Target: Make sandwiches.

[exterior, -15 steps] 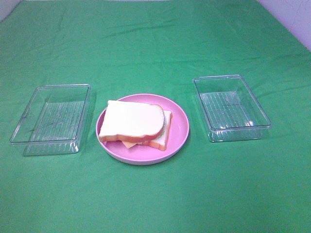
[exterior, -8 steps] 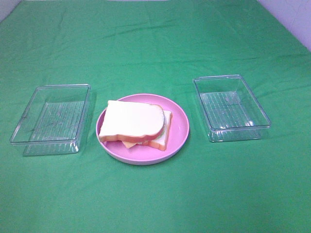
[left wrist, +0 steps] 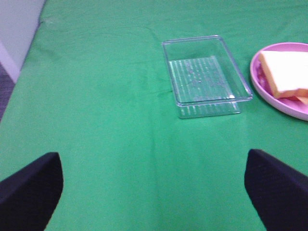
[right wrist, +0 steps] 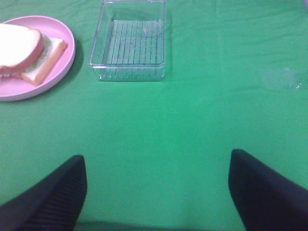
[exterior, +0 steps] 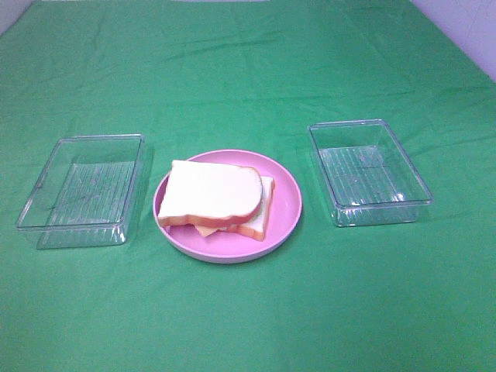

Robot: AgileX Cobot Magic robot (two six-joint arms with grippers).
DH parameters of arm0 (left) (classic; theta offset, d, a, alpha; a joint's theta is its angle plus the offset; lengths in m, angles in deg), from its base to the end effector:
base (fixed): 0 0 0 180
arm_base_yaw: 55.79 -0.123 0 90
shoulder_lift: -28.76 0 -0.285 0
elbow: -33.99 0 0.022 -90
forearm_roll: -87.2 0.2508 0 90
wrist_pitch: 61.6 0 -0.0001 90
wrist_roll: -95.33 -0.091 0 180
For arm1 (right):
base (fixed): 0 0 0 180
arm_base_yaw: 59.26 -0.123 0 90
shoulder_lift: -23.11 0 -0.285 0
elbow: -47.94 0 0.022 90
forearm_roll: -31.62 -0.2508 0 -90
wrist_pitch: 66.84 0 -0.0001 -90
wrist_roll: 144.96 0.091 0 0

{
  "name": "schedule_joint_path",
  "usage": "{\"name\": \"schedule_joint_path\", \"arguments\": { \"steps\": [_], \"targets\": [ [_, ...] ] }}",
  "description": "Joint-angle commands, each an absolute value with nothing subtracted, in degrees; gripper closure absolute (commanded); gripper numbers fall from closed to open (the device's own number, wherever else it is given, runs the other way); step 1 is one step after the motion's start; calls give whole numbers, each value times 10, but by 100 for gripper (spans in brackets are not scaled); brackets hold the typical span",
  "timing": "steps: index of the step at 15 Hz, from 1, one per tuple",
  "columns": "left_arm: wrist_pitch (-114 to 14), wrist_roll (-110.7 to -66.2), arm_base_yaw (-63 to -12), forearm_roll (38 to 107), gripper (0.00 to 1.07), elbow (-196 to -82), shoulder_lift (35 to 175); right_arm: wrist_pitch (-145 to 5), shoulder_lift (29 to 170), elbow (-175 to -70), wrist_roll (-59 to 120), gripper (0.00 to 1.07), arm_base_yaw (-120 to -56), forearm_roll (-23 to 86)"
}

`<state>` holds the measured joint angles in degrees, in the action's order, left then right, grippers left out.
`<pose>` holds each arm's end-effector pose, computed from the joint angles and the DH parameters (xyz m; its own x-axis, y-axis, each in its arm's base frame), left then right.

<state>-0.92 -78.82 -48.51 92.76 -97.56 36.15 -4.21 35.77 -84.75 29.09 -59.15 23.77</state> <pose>-0.0053 0.0084 0.2783 -0.4433 0.0019 -0.8964 0.0271 0.9996 -0.0113 0.0043 0.0110 0.2816 -0.5310 -0.0392 -0.8465 -0.1222 0.9920 0.0307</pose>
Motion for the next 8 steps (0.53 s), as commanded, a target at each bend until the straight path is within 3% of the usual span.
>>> {"name": "schedule_joint_path", "arguments": {
  "steps": [1,4,8],
  "targets": [
    [-16,-789,-546,927,10,-974,349,-47,320,-846,288,31,-587,235],
    [-16,-789,-579,927,10,-974,349,-47,299,-846,288,31,-587,234],
    [-16,-789,-580,927,10,-974,349,-47,298,-846,288,31,-587,234]
  ]
}}
